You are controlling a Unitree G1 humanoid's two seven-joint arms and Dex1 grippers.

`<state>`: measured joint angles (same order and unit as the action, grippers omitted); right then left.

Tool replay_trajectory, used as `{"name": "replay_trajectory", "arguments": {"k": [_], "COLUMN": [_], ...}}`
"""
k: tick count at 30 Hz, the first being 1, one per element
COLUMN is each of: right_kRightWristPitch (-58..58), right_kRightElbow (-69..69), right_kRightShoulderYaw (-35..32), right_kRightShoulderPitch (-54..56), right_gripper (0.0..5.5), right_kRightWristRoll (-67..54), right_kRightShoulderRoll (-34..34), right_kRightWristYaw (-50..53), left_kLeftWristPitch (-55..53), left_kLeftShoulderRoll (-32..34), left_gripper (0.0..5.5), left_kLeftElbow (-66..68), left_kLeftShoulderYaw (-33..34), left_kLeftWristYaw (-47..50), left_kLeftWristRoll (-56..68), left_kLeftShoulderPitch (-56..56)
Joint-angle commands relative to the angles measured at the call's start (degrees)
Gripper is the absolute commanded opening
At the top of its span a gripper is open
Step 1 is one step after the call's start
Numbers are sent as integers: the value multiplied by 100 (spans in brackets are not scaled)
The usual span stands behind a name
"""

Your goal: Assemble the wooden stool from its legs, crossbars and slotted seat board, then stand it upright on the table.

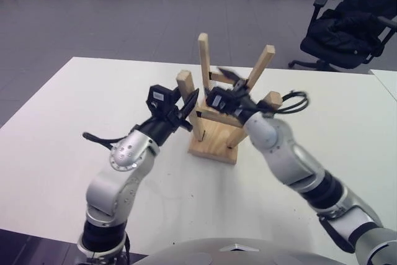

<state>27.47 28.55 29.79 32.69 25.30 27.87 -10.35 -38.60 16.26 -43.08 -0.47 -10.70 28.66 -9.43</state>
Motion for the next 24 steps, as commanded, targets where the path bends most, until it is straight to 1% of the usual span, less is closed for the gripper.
{"name": "replay_trajectory", "arguments": {"k": [1,3,4,7,8,12,13,15,17,20,22,24], "right_kRightWristPitch": [-352,-197,-171,-191,-57,498,463,378,361,339,323,339], "right_kRightElbow": [276,282,246,202,265,260,41,-379,-609,-730,-730,-695], "right_kRightShoulderYaw": [-1137,-1632,-1794,-1922,-2016,-2585,-2629,-2736,-2824,-2802,-2675,-2551], "right_kRightShoulderPitch": [854,1210,1289,1143,1035,460,378,300,299,274,203,107], "right_gripper": [328,328,328,328,328,328,328,328,328,328,328,328], "right_kRightWristRoll": [-303,-836,-1082,-1352,-1570,-3106,-3236,-3433,-3621,-3824,-3837,-3861], "right_kRightShoulderRoll": [-133,-410,-502,-550,-645,-1294,-1363,-1437,-1525,-1686,-1737,-1775], "right_kRightWristYaw": [-100,-343,-473,-716,-800,-1238,-1268,-1283,-1271,-1254,-1255,-1281], "left_kLeftWristPitch": [-214,-374,-446,-356,-314,-200,-106,105,429,935,1165,1183], "left_kLeftShoulderRoll": [229,381,464,632,725,1507,1730,2006,2153,2121,1877,1476], "left_gripper": [168,168,168,168,168,168,168,168,168,168,168,168], "left_kLeftElbow": [-252,4,156,405,371,871,1194,1921,2699,4706,5625,5875], "left_kLeftShoulderYaw": [1019,1437,1577,1636,1697,2386,2483,2400,2112,1650,1405,1275], "left_kLeftWristYaw": [-99,33,55,-99,-141,-352,-479,-713,-1136,-1995,-2295,-2373], "left_kLeftWristRoll": [1306,1931,2049,1854,1853,2143,2036,1721,1355,817,549,493], "left_kLeftShoulderPitch": [-1289,-1820,-1800,-1007,-937,-1852,-2066,-2483,-2763,-3186,-2955,-2180]}}
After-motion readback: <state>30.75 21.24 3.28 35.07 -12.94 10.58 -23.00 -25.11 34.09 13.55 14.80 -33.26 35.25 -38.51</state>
